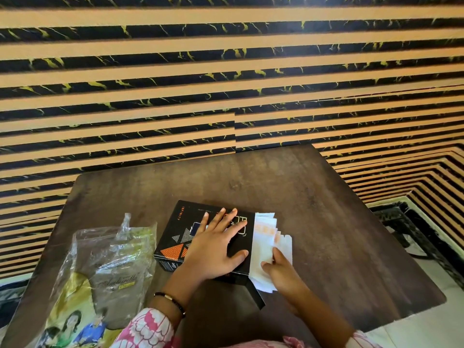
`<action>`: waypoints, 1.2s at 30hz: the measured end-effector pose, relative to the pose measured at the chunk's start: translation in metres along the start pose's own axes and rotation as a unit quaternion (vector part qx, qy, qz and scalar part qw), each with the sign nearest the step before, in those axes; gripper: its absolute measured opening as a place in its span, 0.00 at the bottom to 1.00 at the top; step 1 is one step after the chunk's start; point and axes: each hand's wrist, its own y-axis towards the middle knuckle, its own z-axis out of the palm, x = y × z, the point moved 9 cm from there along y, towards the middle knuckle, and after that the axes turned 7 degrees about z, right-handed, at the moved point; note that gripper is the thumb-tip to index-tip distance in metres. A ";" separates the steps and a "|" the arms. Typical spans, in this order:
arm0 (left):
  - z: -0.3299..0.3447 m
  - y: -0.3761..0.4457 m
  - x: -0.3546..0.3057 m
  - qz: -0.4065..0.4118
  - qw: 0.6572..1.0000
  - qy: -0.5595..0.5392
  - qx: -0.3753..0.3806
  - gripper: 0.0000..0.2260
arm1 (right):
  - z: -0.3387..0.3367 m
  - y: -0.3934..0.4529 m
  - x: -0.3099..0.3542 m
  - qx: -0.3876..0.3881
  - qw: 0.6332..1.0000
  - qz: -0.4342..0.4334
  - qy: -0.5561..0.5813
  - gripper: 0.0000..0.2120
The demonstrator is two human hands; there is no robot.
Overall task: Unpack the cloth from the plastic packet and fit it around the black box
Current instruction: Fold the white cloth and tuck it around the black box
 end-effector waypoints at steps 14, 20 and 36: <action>0.003 0.000 0.006 -0.009 1.000 0.002 0.002 0.32 | 0.042 0.024 0.002 0.199 0.936 0.074 0.282 0.17; 0.000 -0.001 0.002 -0.005 1.000 0.021 0.003 0.33 | -0.034 0.039 0.005 -0.151 0.965 -0.013 0.213 0.13; 0.003 0.000 -0.015 0.030 0.997 0.049 0.054 0.45 | -0.016 0.037 0.006 -0.017 0.990 0.003 0.141 0.22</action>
